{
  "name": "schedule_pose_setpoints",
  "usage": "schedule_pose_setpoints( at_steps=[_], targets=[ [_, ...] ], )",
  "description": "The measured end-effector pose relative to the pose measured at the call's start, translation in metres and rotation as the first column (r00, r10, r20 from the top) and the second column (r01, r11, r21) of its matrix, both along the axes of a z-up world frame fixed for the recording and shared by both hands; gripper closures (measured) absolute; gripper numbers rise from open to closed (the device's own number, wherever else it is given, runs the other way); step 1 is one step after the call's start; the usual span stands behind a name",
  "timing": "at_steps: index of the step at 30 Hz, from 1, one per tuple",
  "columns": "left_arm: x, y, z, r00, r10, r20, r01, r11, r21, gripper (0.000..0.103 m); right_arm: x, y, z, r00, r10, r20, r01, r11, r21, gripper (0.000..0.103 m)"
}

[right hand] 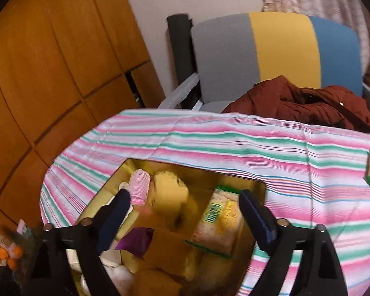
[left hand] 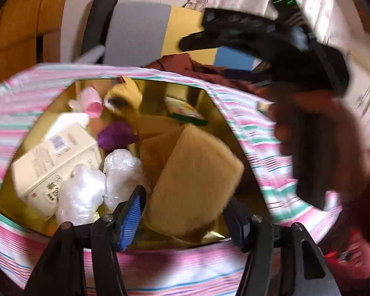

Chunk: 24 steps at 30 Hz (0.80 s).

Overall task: Organize objects
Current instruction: 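Carry the glove and sponge over the gold tin and open both tools, then move both open tools back toward the oil box and cracker packet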

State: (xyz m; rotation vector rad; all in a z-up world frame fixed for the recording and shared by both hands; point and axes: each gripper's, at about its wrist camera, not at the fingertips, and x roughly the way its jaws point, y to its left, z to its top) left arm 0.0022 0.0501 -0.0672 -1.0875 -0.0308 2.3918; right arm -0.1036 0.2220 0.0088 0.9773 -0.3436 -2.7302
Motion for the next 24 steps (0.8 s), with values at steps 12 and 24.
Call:
schedule_pose_setpoints(
  at_steps=[12, 24],
  targets=[
    [0.025, -0.014, 0.031, 0.973, 0.137, -0.184, -0.122, 0.989, 0.088, 0.038, 0.078, 0.051, 0.011, 0.989, -0.102, -0.11, 0.099, 0.995, -0.033, 0.006],
    [0.0, -0.013, 0.032, 0.944, 0.291, -0.158, -0.309, 0.945, -0.104, 0.035, 0.122, 0.107, -0.008, 0.972, -0.217, -0.087, 0.211, 0.975, -0.072, 0.006]
  ],
)
